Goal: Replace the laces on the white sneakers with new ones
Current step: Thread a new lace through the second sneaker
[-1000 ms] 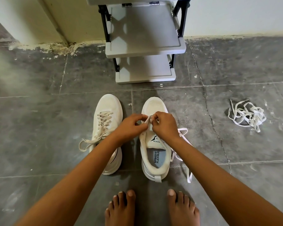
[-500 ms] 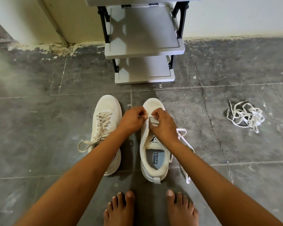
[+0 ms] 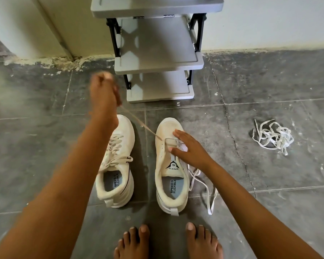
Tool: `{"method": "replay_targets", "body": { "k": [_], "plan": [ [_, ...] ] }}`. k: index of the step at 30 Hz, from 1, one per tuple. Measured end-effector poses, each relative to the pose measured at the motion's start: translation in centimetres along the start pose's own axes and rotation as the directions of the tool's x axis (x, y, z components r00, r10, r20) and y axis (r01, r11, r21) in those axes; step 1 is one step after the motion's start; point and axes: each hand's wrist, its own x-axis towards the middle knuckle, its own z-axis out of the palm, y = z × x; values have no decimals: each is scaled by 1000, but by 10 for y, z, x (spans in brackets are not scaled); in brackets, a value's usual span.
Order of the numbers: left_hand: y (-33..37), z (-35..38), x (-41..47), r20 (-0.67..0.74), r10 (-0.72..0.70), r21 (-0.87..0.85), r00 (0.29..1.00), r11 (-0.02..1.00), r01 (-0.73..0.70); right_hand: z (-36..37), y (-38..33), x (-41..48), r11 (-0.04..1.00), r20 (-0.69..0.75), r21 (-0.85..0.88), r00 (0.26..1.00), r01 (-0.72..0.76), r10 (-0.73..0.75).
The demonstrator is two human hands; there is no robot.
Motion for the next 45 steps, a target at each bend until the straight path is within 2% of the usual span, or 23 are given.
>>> {"method": "replay_targets", "body": {
  "k": [1, 3, 5, 6, 7, 9, 11, 14, 15, 16, 17, 19, 21, 22, 24, 26, 27, 31, 33, 37, 40, 43, 45],
  "plan": [
    [-15, -1, -7, 53, -5, 295, 999, 955, -11, -1, 1, -1, 1000, 7, 2, 1000, 6, -6],
    [-55, 0, -27, 274, -163, 757, 948, 645, -108, -1, 2, -2, 1000, 22, 5, 1000, 10, -10],
    [-88, 2, -42, 402, -344, 902, 848, 308, -302, -1, 4, -3, 1000, 27, 19, 1000, 3, -3],
    [-94, 4, -48, 436, -347, 896, 831, 255, -364, -1, 5, -3, 1000, 31, 30, 1000, -4, 3],
    [-92, 6, -54, 464, -320, 873, 826, 322, -366, 0, 6, -3, 999, 35, 42, 999, -13, 11],
    [-74, 9, -52, 483, -254, 703, 838, 684, -198, 0, 7, -2, 998, 36, 59, 999, -21, 19],
    [-32, 11, -27, 415, -162, 316, 895, 949, 25, 2, 8, -2, 999, 37, 51, 999, -19, 17],
    [1, -16, -12, 319, -39, -274, 947, 953, 131, 5, 9, -2, 999, 52, 27, 998, -19, 17],
    [-13, -25, -26, 335, -83, -110, 938, 986, 127, 5, 10, -2, 999, 53, 24, 998, -25, 23],
    [-43, -36, -54, 350, -206, 286, 914, 952, 105, 5, 10, -1, 999, 53, 23, 998, -30, 28],
    [-65, -63, -78, 234, -370, 609, 899, 776, 161, 5, 11, -1, 999, 53, 20, 998, -33, 32],
    [-139, -112, -152, 318, -640, 922, 700, 380, -72, 7, 11, 0, 999, 51, 20, 998, -36, 35],
    [-195, -137, -215, 278, -703, 961, 655, 207, -186, 9, 11, -1, 999, 43, 28, 999, -33, 32],
    [-198, -138, -215, 345, -648, 938, 679, 221, -266, 9, 11, -1, 999, 39, 30, 999, -31, 30],
    [-163, -98, -160, 571, -263, 817, 778, 273, -507, 10, 12, -1, 999, 39, 29, 999, -29, 27],
    [-105, -32, -86, 516, -104, 802, 851, 408, -436, 10, 13, 0, 999, 37, 27, 999, -22, 21],
    [-90, -8, -67, 500, -190, 800, 845, 474, -367, 10, 13, 0, 999, 35, 27, 999, -19, 18],
    [-92, 7, -44, 449, -307, 864, 839, 387, -321, 10, 12, 0, 999, 35, 35, 999, -21, 20],
    [-91, 4, -54, 502, -309, 780, 808, 566, -268, 9, 12, -1, 999, 42, 26, 999, -27, 26],
    [-40, -4, -42, 491, -258, 163, 832, 965, 204, 8, 15, -2, 999, 57, 30, 998, -29, 28],
    [4, -29, -24, 549, -79, -277, 832, 922, 271, 10, 13, -2, 998, 57, 60, 998, -36, 33],
    [5, -35, -11, 481, -185, 79, 857, 983, 168, 7, 12, -4, 980, 64, 194, 997, -55, 43],
    [-22, -26, -18, 470, -278, 569, 838, 821, -46, 1, 14, -4, 951, -37, 305, 997, -48, 62]
  ]
}}
